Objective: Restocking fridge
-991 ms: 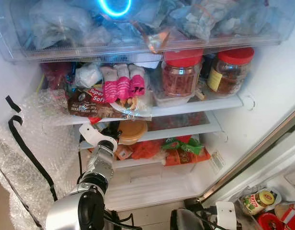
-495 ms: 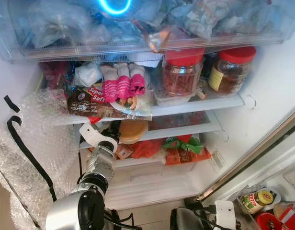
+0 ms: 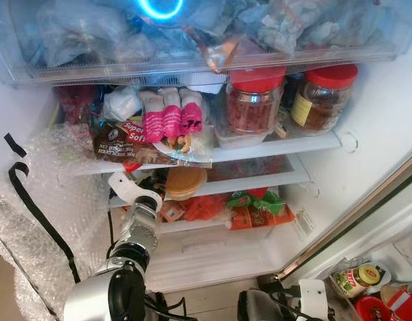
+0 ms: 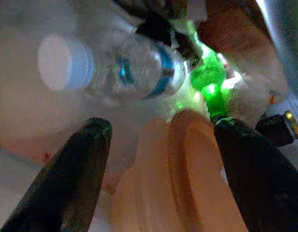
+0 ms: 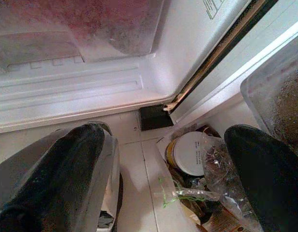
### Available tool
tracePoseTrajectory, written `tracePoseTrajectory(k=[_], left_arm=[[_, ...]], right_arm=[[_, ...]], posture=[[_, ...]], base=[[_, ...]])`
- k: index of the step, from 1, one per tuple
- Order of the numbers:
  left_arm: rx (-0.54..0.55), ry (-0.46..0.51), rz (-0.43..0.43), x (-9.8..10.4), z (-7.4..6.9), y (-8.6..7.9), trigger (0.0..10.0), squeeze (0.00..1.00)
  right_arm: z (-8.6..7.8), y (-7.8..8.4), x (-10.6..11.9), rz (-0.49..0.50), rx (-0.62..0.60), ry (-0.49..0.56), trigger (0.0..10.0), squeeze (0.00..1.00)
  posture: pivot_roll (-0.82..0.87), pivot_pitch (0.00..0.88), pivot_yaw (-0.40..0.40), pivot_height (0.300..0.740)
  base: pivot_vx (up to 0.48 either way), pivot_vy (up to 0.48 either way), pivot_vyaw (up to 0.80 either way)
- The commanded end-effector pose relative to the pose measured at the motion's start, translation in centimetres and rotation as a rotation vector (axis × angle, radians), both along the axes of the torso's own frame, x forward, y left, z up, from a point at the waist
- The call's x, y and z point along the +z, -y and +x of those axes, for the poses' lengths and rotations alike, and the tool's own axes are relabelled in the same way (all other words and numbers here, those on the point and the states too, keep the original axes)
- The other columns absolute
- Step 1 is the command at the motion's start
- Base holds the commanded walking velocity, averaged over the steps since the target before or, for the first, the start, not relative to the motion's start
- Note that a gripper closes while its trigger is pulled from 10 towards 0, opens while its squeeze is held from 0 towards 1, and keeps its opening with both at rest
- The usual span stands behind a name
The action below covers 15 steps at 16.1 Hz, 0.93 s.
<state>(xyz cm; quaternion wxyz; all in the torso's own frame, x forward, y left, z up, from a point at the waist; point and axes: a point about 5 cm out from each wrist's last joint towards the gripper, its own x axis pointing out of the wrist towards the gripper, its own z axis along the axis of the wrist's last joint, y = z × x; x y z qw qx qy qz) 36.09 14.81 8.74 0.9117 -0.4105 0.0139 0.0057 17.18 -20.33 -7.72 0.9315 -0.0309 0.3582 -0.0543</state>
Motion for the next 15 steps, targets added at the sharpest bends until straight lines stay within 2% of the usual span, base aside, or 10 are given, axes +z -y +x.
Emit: tracePoseTrajectory(k=[1, 2, 3, 4, 5, 11, 15], left_arm=[[0.004, 0.026, 0.023, 0.0, -0.2, -0.3, 10.0, 1.00], [-0.002, 0.036, 0.038, 0.1, -0.2, -0.2, 10.0, 1.00], [-0.012, 0.061, 0.090, 0.3, -0.4, -0.1, 10.0, 0.86], [-0.019, 0.083, 0.126, 0.5, -0.5, 0.0, 10.0, 0.47], [-0.023, 0.105, 0.168, 0.6, -0.8, 0.0, 10.0, 0.00], [-0.031, 0.138, 0.254, 0.3, -2.3, -0.4, 10.0, 0.00], [-0.003, 0.091, 0.280, -1.3, -4.0, -1.7, 10.0, 0.00]], right_arm=[[-1.4, -0.2, -0.8, 0.011, -0.010, -0.058, 10.0, 0.00], [-1.4, -0.2, -0.8, 0.011, -0.009, -0.058, 10.0, 0.00], [-1.3, -0.2, -0.7, 0.011, -0.012, -0.056, 10.0, 0.00], [-1.3, -0.1, -0.7, 0.011, -0.013, -0.055, 10.0, 0.00], [-1.2, -0.1, -0.7, 0.011, -0.013, -0.053, 10.0, 0.00], [-1.0, -0.2, -0.6, 0.014, -0.011, -0.051, 10.0, 0.00], [-0.8, -0.4, -0.6, 0.016, -0.006, -0.048, 10.0, 0.00]], posture=[[-0.20, 0.096, -0.007, 0.640], [-0.20, 0.096, -0.007, 0.640], [-0.20, 0.096, -0.007, 0.640], [-0.20, 0.091, -0.005, 0.640], [-0.20, 0.087, -0.006, 0.640], [-0.19, 0.075, -0.003, 0.640], [-0.19, 0.069, -0.003, 0.640]], base=[[0.000, 0.000, 0.00], [0.000, 0.000, 0.00], [0.000, 0.000, 0.00], [0.000, 0.000, 0.00], [0.000, 0.000, 0.00], [0.000, 0.000, 0.00], [0.000, 0.000, 0.00]])
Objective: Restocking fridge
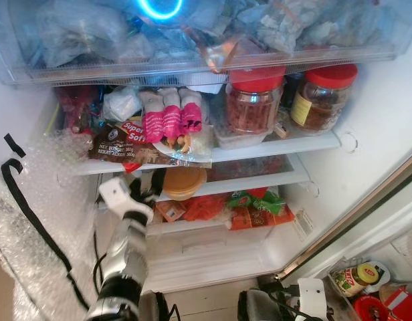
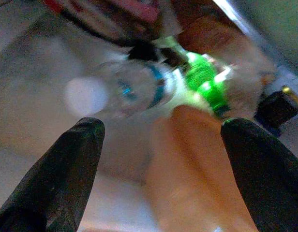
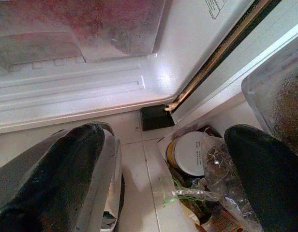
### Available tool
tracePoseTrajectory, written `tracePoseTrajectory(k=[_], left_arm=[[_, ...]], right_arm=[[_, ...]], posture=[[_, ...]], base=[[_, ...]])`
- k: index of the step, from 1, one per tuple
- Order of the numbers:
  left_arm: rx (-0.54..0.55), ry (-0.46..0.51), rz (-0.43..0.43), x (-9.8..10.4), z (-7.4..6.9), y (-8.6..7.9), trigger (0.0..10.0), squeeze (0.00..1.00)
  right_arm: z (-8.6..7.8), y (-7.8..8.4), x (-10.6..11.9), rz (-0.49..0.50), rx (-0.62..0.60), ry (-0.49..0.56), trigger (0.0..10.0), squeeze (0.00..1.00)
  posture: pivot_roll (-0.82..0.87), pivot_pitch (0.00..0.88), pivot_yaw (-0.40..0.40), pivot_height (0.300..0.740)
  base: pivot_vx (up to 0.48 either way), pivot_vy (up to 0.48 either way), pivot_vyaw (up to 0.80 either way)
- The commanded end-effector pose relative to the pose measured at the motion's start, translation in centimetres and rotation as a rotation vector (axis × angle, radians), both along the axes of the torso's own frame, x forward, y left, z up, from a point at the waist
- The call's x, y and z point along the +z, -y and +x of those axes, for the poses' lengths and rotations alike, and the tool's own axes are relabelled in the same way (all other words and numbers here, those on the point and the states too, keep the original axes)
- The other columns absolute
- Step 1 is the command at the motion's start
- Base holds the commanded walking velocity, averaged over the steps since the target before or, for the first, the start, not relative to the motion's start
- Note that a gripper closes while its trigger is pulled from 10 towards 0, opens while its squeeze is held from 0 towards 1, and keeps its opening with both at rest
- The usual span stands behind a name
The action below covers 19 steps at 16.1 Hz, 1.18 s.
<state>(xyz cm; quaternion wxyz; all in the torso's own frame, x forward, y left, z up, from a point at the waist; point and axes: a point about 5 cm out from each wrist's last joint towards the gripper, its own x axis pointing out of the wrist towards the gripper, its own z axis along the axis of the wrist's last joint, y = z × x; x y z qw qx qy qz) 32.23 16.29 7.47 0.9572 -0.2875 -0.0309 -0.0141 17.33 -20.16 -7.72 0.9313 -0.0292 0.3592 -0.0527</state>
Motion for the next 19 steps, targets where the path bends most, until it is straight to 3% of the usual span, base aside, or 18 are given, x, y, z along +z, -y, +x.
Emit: tracePoseTrajectory(k=[1, 6, 10, 14, 16, 19], left_arm=[[0.005, -0.007, 0.024, -0.1, -0.3, -0.4, 10.0, 0.00], [-0.049, 0.026, 0.208, -0.1, -1.9, -0.9, 10.0, 0.00], [-0.186, 0.101, 0.409, 1.2, -3.5, -0.3, 10.0, 0.00], [-0.143, 0.117, 0.420, 2.0, -3.2, -0.6, 10.0, 0.00], [-0.257, 0.166, 0.415, 3.7, -3.4, 0.7, 10.0, 0.00], [-0.406, 0.187, 0.529, 3.7, -5.0, 1.3, 10.0, 0.00]], right_arm=[[-1.0, -0.2, -0.6, 0.012, -0.008, -0.046, 10.0, 0.00], [-0.9, 0.0, -0.5, 0.006, -0.007, -0.046, 10.0, 0.00], [-0.9, 0.1, -0.5, 0.004, -0.005, -0.046, 10.0, 0.00], [-0.7, 0.0, -0.5, 0.005, -0.003, -0.044, 10.0, 0.00], [-0.6, 0.3, -0.4, 0.002, -0.008, -0.041, 10.0, 0.00], [-0.8, 0.5, -0.4, -0.003, -0.013, -0.043, 10.0, 0.00]], posture=[[-0.19, 0.069, -0.003, 0.640], [-0.19, 0.069, -0.009, 0.640], [-0.18, 0.076, -0.014, 0.640], [-0.18, 0.075, -0.014, 0.640], [-0.19, 0.074, -0.014, 0.640], [-0.19, 0.075, -0.013, 0.640]], base=[[0.000, 0.000, 0.00], [0.000, 0.000, 0.00], [0.000, 0.000, 0.00], [0.000, 0.000, 0.00], [0.000, 0.000, 0.00], [0.000, 0.000, 0.00]])
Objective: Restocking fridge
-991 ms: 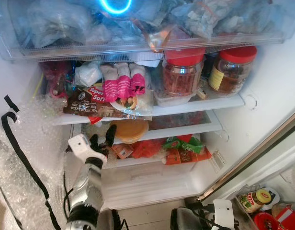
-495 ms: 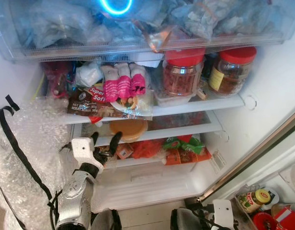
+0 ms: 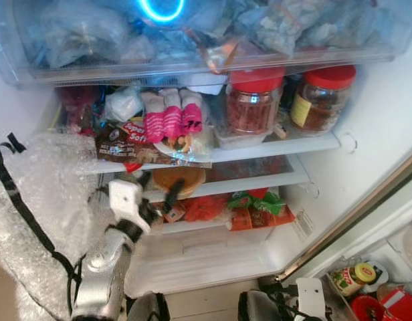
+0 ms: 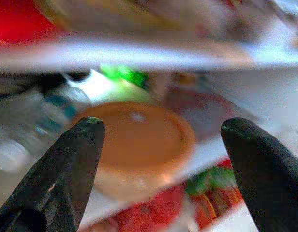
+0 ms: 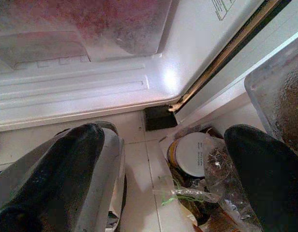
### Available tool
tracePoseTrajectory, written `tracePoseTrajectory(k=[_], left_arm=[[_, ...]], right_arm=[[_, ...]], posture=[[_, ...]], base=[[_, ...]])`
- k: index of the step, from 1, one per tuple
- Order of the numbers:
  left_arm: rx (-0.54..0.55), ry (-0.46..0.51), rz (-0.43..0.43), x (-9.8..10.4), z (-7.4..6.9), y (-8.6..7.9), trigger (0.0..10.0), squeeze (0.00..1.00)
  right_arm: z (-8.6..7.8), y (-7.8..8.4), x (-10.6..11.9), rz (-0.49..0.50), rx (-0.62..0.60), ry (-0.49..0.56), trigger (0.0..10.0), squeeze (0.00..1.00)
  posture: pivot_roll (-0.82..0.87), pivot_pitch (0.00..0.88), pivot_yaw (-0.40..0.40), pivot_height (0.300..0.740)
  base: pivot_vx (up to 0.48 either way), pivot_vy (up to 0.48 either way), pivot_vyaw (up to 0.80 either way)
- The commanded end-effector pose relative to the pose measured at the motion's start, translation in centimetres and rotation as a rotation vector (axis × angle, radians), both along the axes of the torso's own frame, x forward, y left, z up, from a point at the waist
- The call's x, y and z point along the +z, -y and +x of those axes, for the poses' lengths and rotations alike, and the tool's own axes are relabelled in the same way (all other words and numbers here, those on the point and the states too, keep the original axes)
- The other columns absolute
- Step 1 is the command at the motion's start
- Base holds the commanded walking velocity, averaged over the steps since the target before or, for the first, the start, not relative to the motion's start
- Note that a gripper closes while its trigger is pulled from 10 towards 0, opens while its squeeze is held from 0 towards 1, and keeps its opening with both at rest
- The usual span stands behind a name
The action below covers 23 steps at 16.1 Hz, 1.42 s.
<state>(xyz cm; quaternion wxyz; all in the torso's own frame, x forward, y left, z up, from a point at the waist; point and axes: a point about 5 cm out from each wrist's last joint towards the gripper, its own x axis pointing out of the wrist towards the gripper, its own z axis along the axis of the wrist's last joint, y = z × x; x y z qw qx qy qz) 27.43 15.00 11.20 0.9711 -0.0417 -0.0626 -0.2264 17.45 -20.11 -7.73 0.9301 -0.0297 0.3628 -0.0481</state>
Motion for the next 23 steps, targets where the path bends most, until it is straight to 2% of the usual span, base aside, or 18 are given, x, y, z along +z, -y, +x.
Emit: tracePoseTrajectory(k=[1, 4, 5, 8, 12, 16, 23], left_arm=[[-0.048, -0.016, 0.075, -0.3, -0.9, -0.2, 10.0, 0.00], [-0.077, -0.037, 0.132, -0.9, -2.0, -0.5, 10.0, 0.00], [-0.087, -0.078, 0.169, -1.3, -2.7, -0.7, 10.0, 0.00], [-0.085, -0.137, 0.213, -2.5, -3.1, -1.0, 10.0, 0.00], [-0.003, -0.166, 0.210, -3.6, -2.5, -0.9, 10.0, 0.00], [0.107, -0.178, 0.142, -4.3, -0.9, -1.6, 10.0, 0.00], [0.110, -0.178, 0.139, -4.3, -0.8, -1.6, 10.0, 0.00]], right_arm=[[-1.0, 0.4, -0.4, -0.005, -0.021, -0.037, 10.0, 0.00], [-1.0, 0.2, -0.5, -0.001, -0.019, -0.037, 10.0, 0.00], [-1.0, 0.2, -0.5, 0.001, -0.017, -0.039, 10.0, 0.00], [-0.9, 0.1, -0.5, 0.002, -0.016, -0.039, 10.0, 0.00], [-1.0, 0.2, -0.5, 0.002, -0.019, -0.042, 10.0, 0.00], [-0.9, 0.2, -0.5, 0.002, -0.016, -0.041, 10.0, 0.00], [-0.9, 0.1, -0.5, 0.002, -0.015, -0.041, 10.0, 0.00]], posture=[[-0.18, 0.078, -0.011, 0.640], [-0.18, 0.079, -0.010, 0.640], [-0.18, 0.078, -0.010, 0.640], [-0.18, 0.078, -0.009, 0.640], [-0.18, 0.073, -0.008, 0.640], [-0.18, 0.069, -0.009, 0.640], [-0.18, 0.069, -0.009, 0.640]], base=[[0.000, 0.000, 0.00], [0.000, 0.000, 0.00], [0.000, 0.000, 0.00], [0.000, 0.000, 0.00], [0.000, 0.000, 0.00], [0.000, 0.000, 0.00], [0.000, 0.000, 0.00]])
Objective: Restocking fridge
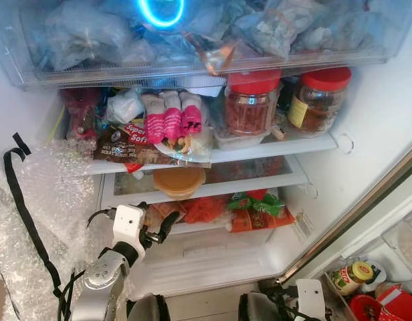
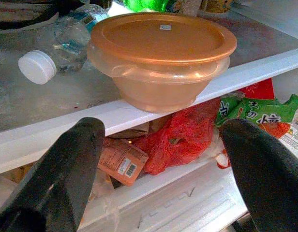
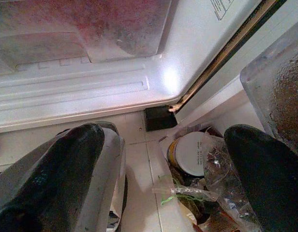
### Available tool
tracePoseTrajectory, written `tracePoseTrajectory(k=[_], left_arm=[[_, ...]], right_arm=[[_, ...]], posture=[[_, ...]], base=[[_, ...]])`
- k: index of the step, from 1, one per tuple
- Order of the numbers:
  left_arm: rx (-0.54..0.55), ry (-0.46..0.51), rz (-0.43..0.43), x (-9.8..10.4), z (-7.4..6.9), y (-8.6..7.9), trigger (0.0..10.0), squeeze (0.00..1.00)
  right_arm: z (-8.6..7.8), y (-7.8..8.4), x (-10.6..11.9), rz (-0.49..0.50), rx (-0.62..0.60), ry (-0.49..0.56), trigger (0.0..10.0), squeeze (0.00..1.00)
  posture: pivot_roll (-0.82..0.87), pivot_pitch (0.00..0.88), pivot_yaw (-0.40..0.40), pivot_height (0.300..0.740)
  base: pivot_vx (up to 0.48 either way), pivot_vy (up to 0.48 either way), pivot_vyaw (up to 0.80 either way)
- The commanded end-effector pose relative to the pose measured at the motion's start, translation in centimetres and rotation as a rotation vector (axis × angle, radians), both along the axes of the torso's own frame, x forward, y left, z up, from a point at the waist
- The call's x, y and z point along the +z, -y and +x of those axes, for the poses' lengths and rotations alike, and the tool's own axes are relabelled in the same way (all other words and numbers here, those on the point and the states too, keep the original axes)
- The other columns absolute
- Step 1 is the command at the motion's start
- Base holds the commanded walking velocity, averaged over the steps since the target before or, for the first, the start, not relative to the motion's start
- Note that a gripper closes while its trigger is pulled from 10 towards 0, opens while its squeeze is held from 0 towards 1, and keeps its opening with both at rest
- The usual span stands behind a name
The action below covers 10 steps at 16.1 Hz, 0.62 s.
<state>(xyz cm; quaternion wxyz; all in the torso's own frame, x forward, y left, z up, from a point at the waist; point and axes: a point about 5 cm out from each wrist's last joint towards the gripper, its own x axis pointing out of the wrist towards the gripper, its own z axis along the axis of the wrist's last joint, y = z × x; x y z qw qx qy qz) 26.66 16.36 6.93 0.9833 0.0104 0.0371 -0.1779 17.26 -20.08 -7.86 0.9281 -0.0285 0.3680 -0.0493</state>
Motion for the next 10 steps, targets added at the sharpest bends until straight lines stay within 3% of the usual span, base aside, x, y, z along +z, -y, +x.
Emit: tracePoseTrajectory(k=[1, 10], left_arm=[[0.012, -0.001, -0.001, -0.04, -0.01, -0.19, 10.0, 0.00], [0.012, -0.001, -0.001, -0.04, -0.01, -0.19, 10.0, 0.00]], right_arm=[[-0.70, 0.17, -0.35, 0.001, -0.012, -0.030, 10.0, 0.00], [-0.70, 0.17, -0.35, 0.001, -0.012, -0.030, 10.0, 0.00]], posture=[[-0.18, 0.069, -0.009, 0.640], [-0.18, 0.069, -0.009, 0.640]], base=[[0.000, 0.000, 0.00], [0.000, 0.000, 0.00]])
